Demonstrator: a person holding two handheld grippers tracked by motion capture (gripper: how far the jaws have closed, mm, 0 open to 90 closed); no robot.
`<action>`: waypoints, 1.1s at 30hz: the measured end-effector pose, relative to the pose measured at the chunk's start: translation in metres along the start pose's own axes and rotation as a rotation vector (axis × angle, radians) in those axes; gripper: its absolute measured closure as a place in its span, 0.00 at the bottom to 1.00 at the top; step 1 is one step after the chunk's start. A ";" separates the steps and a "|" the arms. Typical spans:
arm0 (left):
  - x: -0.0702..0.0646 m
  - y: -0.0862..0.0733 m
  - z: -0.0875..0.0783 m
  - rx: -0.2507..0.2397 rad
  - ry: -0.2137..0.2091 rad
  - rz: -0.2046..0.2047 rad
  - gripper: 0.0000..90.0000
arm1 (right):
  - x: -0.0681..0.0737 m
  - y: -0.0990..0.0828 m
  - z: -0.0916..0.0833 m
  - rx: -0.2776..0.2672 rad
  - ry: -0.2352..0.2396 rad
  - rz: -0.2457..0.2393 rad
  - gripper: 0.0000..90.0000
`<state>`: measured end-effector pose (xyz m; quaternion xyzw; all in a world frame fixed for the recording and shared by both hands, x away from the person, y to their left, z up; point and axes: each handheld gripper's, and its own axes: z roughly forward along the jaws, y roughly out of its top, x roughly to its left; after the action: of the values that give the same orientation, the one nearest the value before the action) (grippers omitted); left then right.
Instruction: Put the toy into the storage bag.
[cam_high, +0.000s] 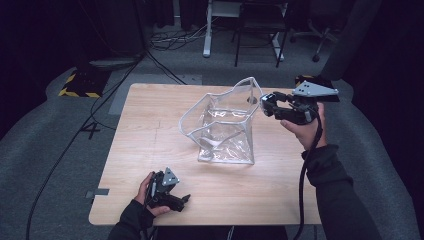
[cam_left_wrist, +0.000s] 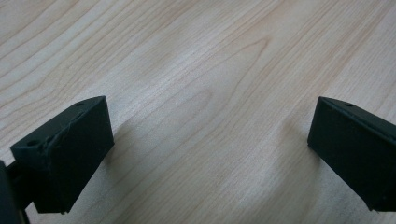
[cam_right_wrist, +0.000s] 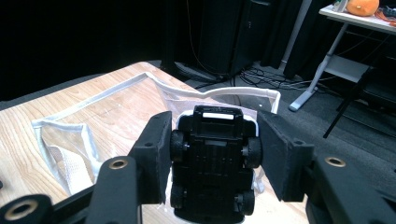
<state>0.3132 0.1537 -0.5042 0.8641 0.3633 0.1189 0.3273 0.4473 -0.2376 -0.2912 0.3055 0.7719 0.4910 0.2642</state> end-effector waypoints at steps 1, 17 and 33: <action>0.000 0.000 0.000 0.000 0.000 0.000 0.00 | 0.000 0.000 0.000 0.000 0.000 0.000 0.53; 0.000 0.000 0.000 -0.003 0.002 -0.001 0.00 | 0.010 0.013 0.014 -0.019 0.024 -0.014 0.53; 0.000 0.000 0.000 -0.001 0.008 0.006 0.00 | 0.016 0.020 0.036 -0.024 0.045 -0.013 0.53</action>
<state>0.3132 0.1540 -0.5041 0.8644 0.3621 0.1234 0.3262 0.4666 -0.1977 -0.2887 0.2861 0.7737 0.5051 0.2538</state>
